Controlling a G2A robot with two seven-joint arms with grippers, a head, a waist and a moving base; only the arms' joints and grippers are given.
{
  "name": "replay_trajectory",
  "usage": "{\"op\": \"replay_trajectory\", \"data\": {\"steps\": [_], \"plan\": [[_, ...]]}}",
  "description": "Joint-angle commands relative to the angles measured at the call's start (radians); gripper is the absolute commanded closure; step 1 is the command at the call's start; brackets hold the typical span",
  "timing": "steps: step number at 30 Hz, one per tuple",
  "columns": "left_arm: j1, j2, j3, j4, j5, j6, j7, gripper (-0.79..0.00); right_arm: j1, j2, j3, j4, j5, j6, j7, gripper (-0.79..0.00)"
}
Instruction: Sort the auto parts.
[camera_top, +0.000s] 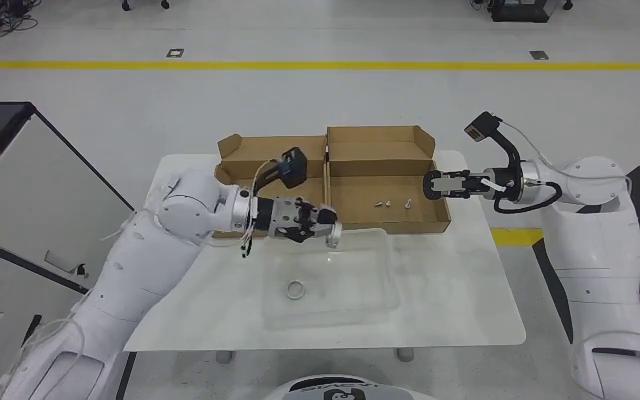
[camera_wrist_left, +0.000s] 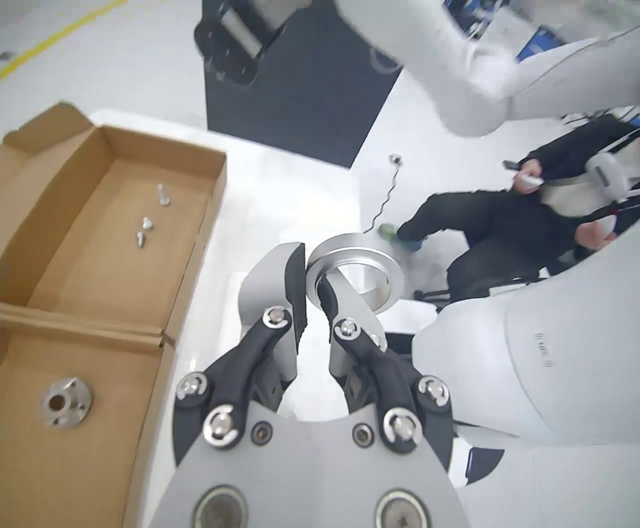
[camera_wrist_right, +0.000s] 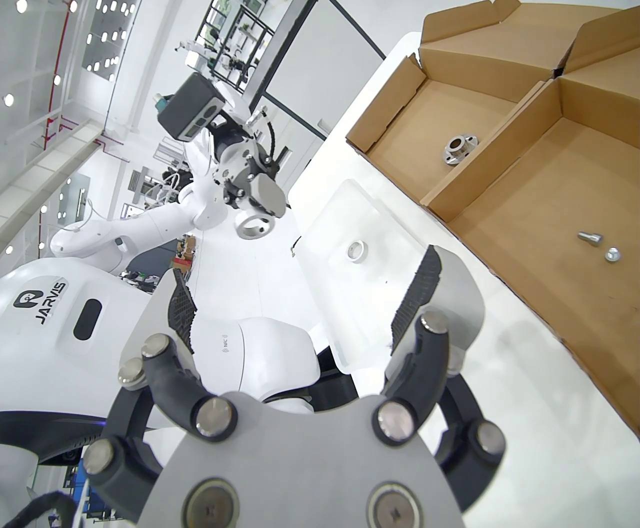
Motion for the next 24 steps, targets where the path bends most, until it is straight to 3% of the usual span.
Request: {"op": "replay_trajectory", "data": {"steps": [1, 6, 13, 20, 24], "plan": [[0.001, 0.002, 0.006, 0.004, -0.044, -0.046, 0.046, 0.0, 0.0, 0.0, 0.0, 0.0, 0.0, 0.0, 0.0, -0.785], [-0.021, 0.01, 0.057, 0.029, -0.139, -0.178, 0.178, 0.0, 0.0, 0.0, 0.0, 0.0, 0.0, 0.0, 0.0, -0.785], [-0.065, 0.014, 0.084, 0.002, -0.279, -0.184, 0.184, 0.0, 0.0, 0.0, 0.0, 0.0, 0.0, 0.0, 0.0, -0.785], [-0.065, 0.014, 0.084, 0.002, -0.279, -0.184, 0.184, 0.0, 0.0, 0.0, 0.0, 0.0, 0.0, 0.0, 0.0, -0.785], [-0.035, 0.006, 0.093, -0.032, -0.365, -0.184, 0.266, 0.0, 0.0, 0.0, 0.0, 0.0, 0.0, 0.0, 0.0, -0.785]]}}
